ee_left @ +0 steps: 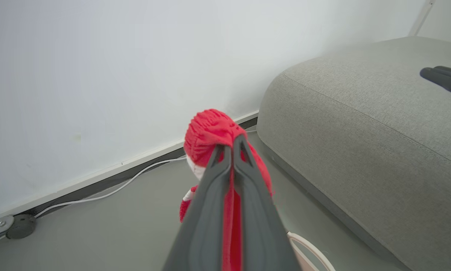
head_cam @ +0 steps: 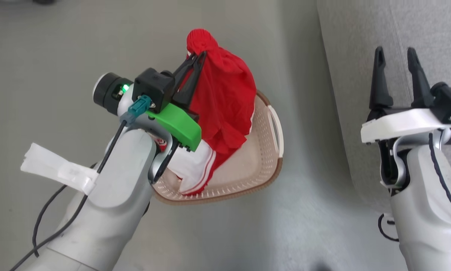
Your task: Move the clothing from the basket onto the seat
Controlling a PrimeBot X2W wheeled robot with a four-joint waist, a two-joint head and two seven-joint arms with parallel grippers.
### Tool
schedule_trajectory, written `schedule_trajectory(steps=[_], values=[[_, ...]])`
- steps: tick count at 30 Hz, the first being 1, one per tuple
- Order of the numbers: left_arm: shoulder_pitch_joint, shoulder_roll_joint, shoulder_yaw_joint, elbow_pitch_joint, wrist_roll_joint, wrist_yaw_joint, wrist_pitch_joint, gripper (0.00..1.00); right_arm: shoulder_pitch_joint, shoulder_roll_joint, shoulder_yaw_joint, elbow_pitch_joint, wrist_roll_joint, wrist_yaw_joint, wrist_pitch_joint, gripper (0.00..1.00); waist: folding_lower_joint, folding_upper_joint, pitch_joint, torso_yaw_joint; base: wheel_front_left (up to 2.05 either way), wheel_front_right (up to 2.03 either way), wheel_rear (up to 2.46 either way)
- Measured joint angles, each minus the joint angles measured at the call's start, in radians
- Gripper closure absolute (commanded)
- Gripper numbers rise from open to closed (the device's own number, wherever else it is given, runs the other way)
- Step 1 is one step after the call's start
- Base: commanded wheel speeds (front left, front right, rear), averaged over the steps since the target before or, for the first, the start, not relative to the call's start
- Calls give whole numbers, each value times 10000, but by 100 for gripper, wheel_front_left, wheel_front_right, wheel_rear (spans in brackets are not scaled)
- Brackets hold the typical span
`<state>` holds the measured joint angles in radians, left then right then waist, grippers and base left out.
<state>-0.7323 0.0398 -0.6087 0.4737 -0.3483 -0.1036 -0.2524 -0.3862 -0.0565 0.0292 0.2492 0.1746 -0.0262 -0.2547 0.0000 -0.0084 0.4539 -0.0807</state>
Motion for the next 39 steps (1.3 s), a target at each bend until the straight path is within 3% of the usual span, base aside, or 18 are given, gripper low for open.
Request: schedule_trajectory(steps=[26,39], values=[[1604,265,525,270,-288,69,0,100,2295,73,830,1279,-90,527,2,0,0,0,-3754,641,0,0,0],[1695,278,378,-263,-531,71,157,100,2398,65,2247,1664,-541,1143,2,0,-1,0,-4747,728,0,0,0]])
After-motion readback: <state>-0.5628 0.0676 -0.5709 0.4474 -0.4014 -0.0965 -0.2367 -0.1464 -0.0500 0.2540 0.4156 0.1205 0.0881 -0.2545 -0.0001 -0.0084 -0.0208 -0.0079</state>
